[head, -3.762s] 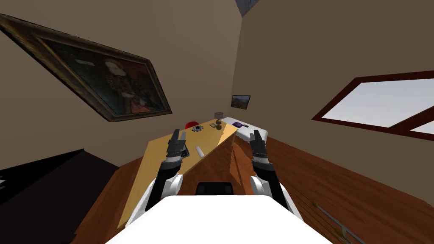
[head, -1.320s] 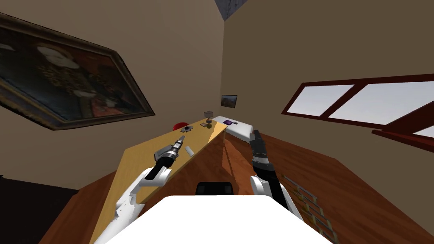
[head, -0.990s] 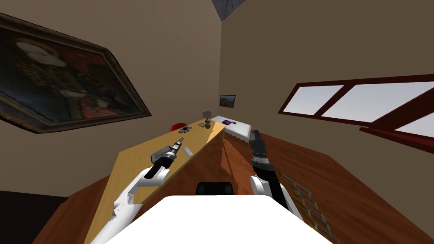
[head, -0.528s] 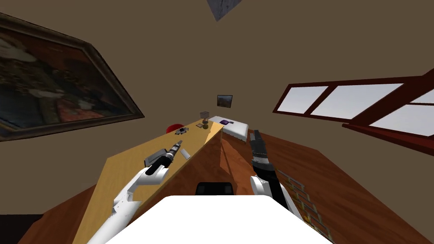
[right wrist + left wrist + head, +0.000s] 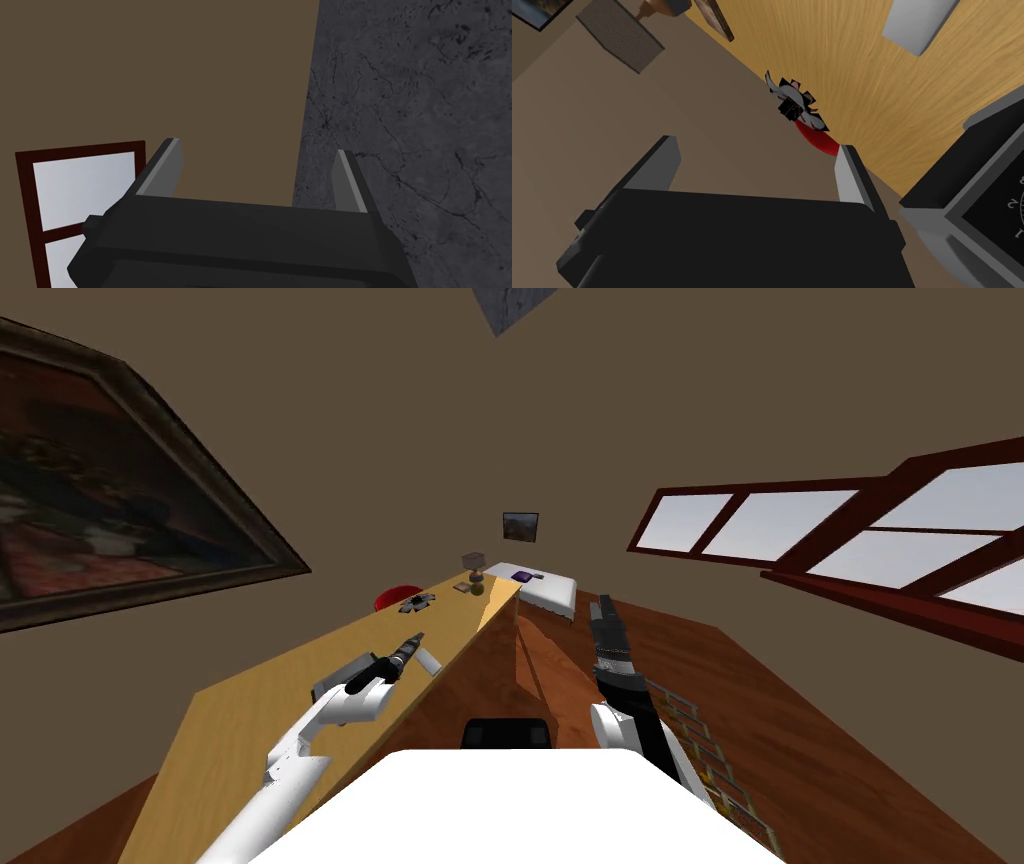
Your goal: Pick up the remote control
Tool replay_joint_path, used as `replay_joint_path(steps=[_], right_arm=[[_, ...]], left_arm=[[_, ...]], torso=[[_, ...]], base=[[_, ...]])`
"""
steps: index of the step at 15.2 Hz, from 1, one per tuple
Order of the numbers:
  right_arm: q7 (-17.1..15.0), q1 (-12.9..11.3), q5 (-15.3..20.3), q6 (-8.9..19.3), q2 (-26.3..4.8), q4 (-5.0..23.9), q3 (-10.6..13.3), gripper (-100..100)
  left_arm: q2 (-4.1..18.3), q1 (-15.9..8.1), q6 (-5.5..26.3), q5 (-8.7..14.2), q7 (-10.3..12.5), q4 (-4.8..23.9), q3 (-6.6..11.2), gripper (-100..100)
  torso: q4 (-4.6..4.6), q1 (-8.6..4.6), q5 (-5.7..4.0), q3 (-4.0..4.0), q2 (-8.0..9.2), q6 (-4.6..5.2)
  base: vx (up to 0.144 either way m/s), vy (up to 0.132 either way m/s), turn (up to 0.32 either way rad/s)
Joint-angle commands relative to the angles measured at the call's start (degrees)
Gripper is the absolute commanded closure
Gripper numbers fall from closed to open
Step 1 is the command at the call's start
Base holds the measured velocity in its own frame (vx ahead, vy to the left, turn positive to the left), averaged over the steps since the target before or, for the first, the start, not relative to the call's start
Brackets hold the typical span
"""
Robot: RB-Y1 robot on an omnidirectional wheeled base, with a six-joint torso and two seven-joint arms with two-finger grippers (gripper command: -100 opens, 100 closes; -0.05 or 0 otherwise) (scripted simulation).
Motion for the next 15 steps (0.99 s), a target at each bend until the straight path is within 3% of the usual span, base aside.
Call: replay_joint_path(steps=[1, 6, 7, 9, 10, 12, 13, 15], right_arm=[[0.0, 0.0, 0.0, 0.0, 0.0, 0.0, 0.0, 0], [0.0, 0.0, 0.0, 0.0, 0.0, 0.0, 0.0, 0], [0.0, 0.0, 0.0, 0.0, 0.0, 0.0, 0.0, 0], [0.0, 0.0, 0.0, 0.0, 0.0, 0.0, 0.0, 0], [0.0, 0.0, 0.0, 0.0, 0.0, 0.0, 0.0, 0], [0.0, 0.0, 0.0, 0.0, 0.0, 0.0, 0.0, 0], [0.0, 0.0, 0.0, 0.0, 0.0, 0.0, 0.0, 0], [0.0, 0.0, 0.0, 0.0, 0.0, 0.0, 0.0, 0]], left_arm=[[1.0, -0.4, 2.9, 2.2, -1.7, 2.5, 0.54, -100], [1.3, -0.8, 7.4, 3.8, -3.3, 4.5, 0.9, -100], [1.5, -1.1, 9.4, 5.4, -4.8, 6.4, 1.24, -100], [1.5, -1.1, 10.6, 5.4, -4.8, 6.4, 1.24, -100], [1.7, -1.5, 12.7, 7.0, -6.4, 8.4, 1.55, -100], [1.7, -1.5, 13.8, 7.0, -6.4, 8.4, 1.55, -100], [1.8, -1.7, 15.7, 8.5, -8.0, 10.4, 1.83, -100], [1.8, -1.7, 16.8, 8.5, -8.0, 10.4, 1.83, -100]], torso=[[0.0, 0.0, 0.0, 0.0, 0.0, 0.0], [0.0, 0.05, 0.01, -0.01, -0.02, 0.02], [0.0, 0.03, 0.01, 0.0, 0.0, 0.0], [-0.01, 0.03, 0.01, -0.03, -0.05, 0.02], [-0.01, 0.01, 0.0, -0.01, -0.03, 0.0], [-0.01, 0.06, 0.01, -0.03, -0.06, 0.03], [-0.01, 0.04, 0.01, -0.03, -0.05, 0.0], [-0.02, 0.06, 0.02, -0.05, -0.08, 0.02]], base=[[0.044, 0.036, -0.179], [0.042, 0.043, -0.123], [0.048, 0.038, -0.168], [0.048, 0.042, -0.119], [0.048, 0.047, -0.172], [0.05, 0.054, -0.119], [0.057, 0.049, -0.153], [0.044, 0.052, -0.131]])
